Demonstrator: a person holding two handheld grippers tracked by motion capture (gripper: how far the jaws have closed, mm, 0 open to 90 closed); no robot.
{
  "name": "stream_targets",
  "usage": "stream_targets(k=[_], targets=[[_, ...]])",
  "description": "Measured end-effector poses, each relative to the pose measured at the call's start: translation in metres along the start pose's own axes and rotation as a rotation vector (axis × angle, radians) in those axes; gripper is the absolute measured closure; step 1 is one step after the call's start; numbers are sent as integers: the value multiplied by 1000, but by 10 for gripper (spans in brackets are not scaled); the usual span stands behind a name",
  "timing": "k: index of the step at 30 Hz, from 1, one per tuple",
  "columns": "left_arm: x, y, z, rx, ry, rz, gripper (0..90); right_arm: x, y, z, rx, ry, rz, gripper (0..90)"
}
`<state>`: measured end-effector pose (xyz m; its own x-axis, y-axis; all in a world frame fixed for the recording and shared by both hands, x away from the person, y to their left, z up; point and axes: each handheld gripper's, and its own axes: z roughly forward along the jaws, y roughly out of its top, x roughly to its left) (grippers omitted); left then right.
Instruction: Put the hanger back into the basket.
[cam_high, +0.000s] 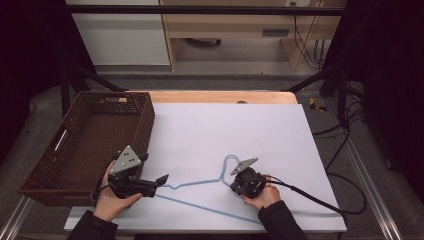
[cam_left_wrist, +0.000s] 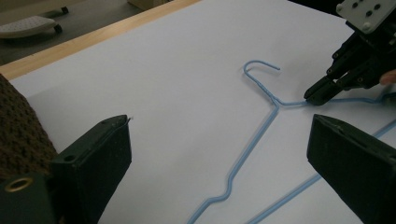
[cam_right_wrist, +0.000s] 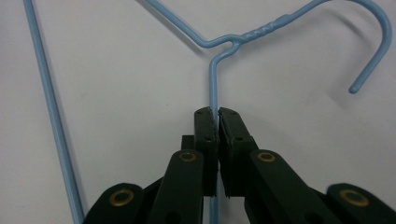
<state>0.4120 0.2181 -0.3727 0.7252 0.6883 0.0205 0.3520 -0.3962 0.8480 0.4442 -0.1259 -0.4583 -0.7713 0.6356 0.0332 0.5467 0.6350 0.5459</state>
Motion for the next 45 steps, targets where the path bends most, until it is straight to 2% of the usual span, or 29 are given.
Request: stream_targets(k=[5,6,7,10,11,18,19,21,22,24,25,26,28,32,35,39,40,43,45], targets=[[-10,-1,17,50,-21,25,63,1,1,-10,-47,-1,-8,874],[-14,-2,25,74,-31,39,65,1,2,-13,-64,0,-11,874],[-14,-2,25,74,-31,39,67,1,2,-15,-74,3,-12,874],[-19,-3,37,110,-43,58,70,1,2,-17,-87,2,-21,874],[-23,-2,44,135,-51,72,76,2,2,-19,-92,-1,-28,875],[-33,2,62,196,-81,124,94,4,4,-25,-110,-2,-47,875],[-36,4,68,212,-93,130,102,5,4,-26,-115,1,-46,875],[-37,6,72,222,-95,140,109,5,5,-28,-113,2,-46,875],[-39,8,78,238,-95,161,115,6,5,-28,-117,3,-46,875],[-40,8,82,242,-102,165,138,6,5,-29,-120,3,-49,875],[-42,9,88,260,-98,185,147,5,5,-29,-121,2,-57,875],[-42,9,88,260,-98,185,157,5,5,-29,-121,2,-57,875],[-44,10,94,285,-95,212,164,6,5,-29,-120,5,-56,875],[-47,9,104,305,-100,236,211,5,5,-30,-122,3,-61,875],[-52,6,110,323,-90,270,229,6,5,-31,-122,6,-60,875],[-56,3,116,338,-78,308,301,6,5,-31,-122,8,-55,875],[-57,2,118,343,-73,325,346,6,5,-31,-121,9,-56,875],[-57,2,121,360,-60,343,428,6,5,-31,-121,10,-58,875],[-57,1,123,349,-56,346,491,6,5,-31,-120,10,-58,875]])
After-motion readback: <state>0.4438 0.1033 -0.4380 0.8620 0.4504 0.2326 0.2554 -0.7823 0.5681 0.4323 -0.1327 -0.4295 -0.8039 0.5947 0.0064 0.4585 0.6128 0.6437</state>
